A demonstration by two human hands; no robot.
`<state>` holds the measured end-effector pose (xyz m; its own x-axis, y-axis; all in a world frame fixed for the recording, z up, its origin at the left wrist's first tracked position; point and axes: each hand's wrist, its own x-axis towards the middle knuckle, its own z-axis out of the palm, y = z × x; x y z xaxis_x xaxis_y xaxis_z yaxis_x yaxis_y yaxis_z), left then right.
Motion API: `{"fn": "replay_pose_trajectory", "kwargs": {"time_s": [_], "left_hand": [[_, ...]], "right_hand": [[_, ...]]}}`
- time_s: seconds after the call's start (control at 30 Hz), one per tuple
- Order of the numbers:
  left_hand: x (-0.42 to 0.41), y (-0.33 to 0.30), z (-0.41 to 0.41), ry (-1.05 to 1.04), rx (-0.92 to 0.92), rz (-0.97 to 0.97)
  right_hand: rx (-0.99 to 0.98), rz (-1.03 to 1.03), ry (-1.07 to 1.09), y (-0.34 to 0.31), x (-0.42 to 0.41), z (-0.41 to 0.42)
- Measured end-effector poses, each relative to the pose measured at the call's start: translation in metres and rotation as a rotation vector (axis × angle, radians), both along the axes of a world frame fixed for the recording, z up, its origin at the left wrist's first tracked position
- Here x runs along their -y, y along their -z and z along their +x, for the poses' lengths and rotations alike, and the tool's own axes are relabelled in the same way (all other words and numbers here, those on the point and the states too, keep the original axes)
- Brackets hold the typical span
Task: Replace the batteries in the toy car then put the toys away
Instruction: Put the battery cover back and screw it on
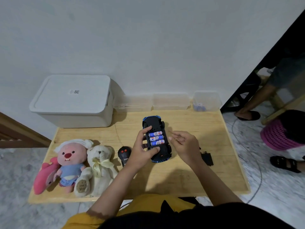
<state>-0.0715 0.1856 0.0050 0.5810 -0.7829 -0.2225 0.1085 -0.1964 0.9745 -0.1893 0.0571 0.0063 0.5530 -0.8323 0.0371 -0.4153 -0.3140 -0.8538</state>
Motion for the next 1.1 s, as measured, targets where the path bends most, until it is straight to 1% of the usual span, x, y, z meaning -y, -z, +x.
{"fn": "replay_pose_trajectory", "kwargs": {"time_s": [0.07,0.13,0.23,0.33,0.4,0.43,0.63,0.77,0.9,1.0,1.1], "left_hand": [[-0.003,0.004,-0.003,0.003,-0.028,0.026],[-0.005,0.008,-0.006,0.015,-0.070,0.049],[-0.007,0.012,-0.012,0.033,-0.113,0.062],[-0.008,0.013,-0.017,0.047,-0.134,0.079],[-0.008,0.014,-0.020,0.051,-0.147,0.083],[-0.008,0.014,-0.022,0.055,-0.148,0.085],[-0.010,0.018,-0.028,0.085,-0.141,0.107],[-0.013,0.020,-0.029,0.086,-0.132,0.119],[-0.015,0.020,-0.025,0.066,-0.133,0.114],[-0.015,0.019,-0.023,0.046,-0.121,0.116],[-0.012,0.020,-0.019,0.034,-0.112,0.115]], "right_hand": [[-0.150,-0.036,0.085,0.012,0.005,-0.017],[-0.260,-0.043,0.179,0.025,0.013,-0.037],[-0.446,-0.058,0.258,0.043,0.029,-0.070],[-0.660,0.080,0.325,0.050,0.036,-0.092],[-0.784,0.163,0.286,0.052,0.036,-0.100],[-0.808,0.188,0.269,0.052,0.035,-0.101],[-0.698,0.260,0.286,0.054,0.038,-0.107],[-0.476,0.241,0.353,0.056,0.038,-0.110],[-0.359,0.220,0.430,0.051,0.037,-0.106],[-0.233,0.272,0.441,0.038,0.038,-0.096],[-0.048,0.353,0.400,0.019,0.036,-0.081]]}}
